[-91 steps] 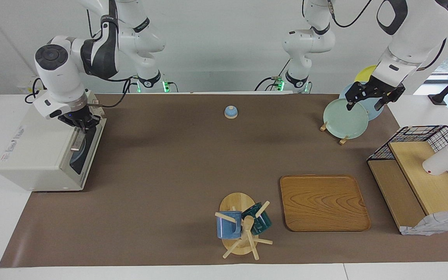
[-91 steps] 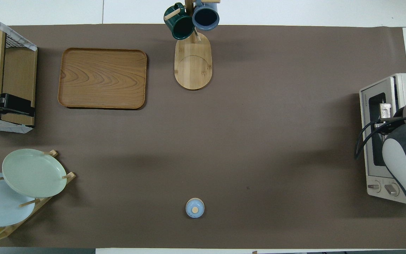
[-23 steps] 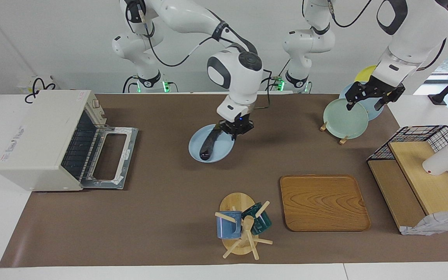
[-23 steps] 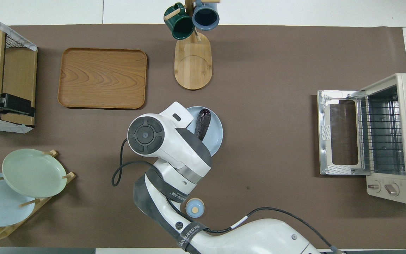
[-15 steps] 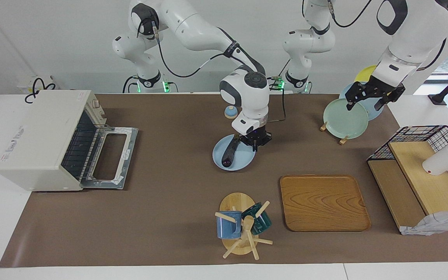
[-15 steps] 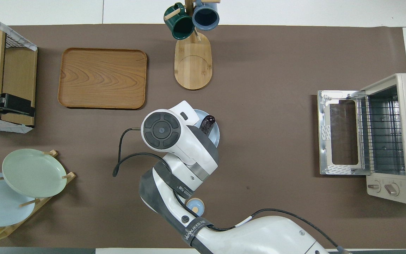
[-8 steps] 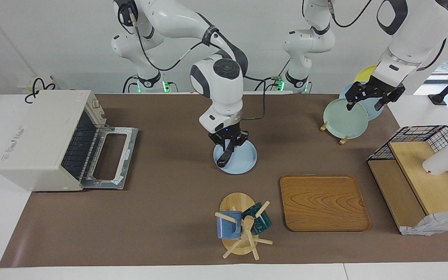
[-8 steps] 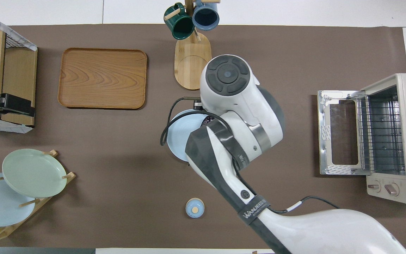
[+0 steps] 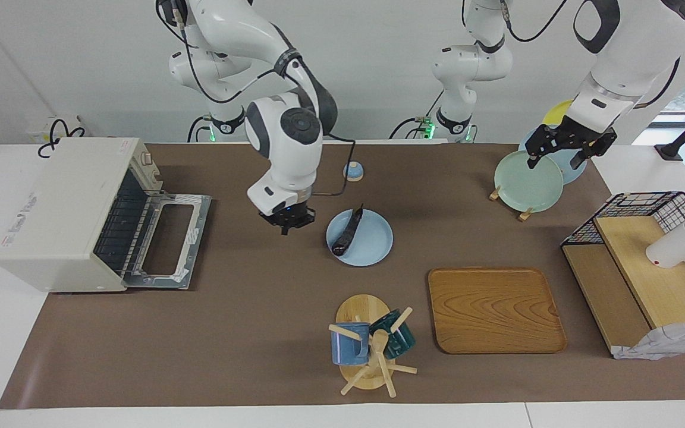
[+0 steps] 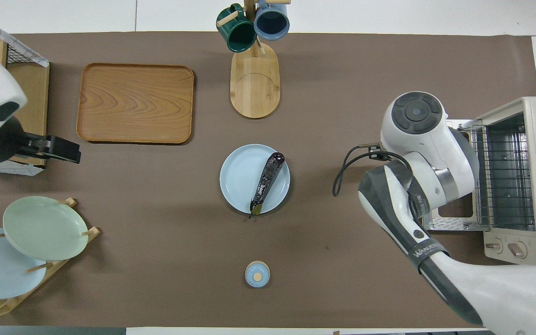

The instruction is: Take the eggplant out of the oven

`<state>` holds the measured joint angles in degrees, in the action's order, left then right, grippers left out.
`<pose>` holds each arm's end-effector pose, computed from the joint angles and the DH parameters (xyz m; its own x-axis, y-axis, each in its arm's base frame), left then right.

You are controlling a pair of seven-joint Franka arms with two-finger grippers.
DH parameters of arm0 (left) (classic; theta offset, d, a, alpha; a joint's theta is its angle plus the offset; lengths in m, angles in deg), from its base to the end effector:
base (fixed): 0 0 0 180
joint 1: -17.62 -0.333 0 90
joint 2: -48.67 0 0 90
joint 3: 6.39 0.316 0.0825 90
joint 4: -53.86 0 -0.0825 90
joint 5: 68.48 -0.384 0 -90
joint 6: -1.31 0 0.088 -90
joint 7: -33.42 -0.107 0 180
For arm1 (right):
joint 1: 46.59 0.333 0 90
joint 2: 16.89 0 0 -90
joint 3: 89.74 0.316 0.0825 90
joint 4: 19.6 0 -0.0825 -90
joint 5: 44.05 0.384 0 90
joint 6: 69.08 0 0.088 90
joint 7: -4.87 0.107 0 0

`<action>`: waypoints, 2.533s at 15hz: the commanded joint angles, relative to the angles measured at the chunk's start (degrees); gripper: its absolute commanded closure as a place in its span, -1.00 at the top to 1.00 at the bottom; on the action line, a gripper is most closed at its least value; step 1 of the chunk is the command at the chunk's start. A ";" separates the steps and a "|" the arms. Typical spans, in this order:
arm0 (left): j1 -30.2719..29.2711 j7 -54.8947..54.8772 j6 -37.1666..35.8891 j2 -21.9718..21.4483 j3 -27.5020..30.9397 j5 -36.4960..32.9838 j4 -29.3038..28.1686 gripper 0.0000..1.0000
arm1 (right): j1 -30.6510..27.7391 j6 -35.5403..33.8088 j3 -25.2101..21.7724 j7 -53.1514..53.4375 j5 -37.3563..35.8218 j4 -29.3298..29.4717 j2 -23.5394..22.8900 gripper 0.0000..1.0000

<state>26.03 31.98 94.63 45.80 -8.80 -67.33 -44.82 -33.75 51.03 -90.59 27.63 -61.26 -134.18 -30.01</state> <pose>0.5302 -0.1039 0.5852 0.9766 -0.2109 -0.0430 -0.2103 -0.9775 0.0189 0.5710 0.1069 0.3366 0.9986 -0.0256 -0.0468 -0.0116 -0.9608 0.2770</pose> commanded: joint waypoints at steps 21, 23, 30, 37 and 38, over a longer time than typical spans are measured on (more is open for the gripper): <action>33.42 14.27 46.24 22.55 0.48 4.04 -14.43 1.00 | -16.44 -4.53 0.94 -27.06 -2.57 -5.22 11.62 -1.00; 33.08 14.19 46.86 22.73 0.48 4.04 -14.43 0.98 | -17.85 -5.67 0.85 -29.43 -0.73 -5.22 12.24 -1.00; 32.46 14.80 46.78 22.73 0.48 4.21 -14.35 -1.00 | -20.14 -18.03 0.32 -36.91 6.65 3.55 13.47 -1.00; 24.75 13.49 34.42 17.73 0.48 4.74 -9.44 -1.00 | -15.13 -29.75 1.29 -29.38 14.22 20.18 9.25 -1.00; 22.81 13.31 32.21 17.81 0.48 4.74 -7.68 -1.00 | -15.04 -29.58 1.29 -27.53 14.31 20.36 9.08 -1.00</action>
<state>52.81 46.84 133.13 65.94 -8.13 -63.68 -55.24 -49.26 23.13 -89.51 -3.49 -48.20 -117.61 -18.10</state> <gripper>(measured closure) 0.705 0.991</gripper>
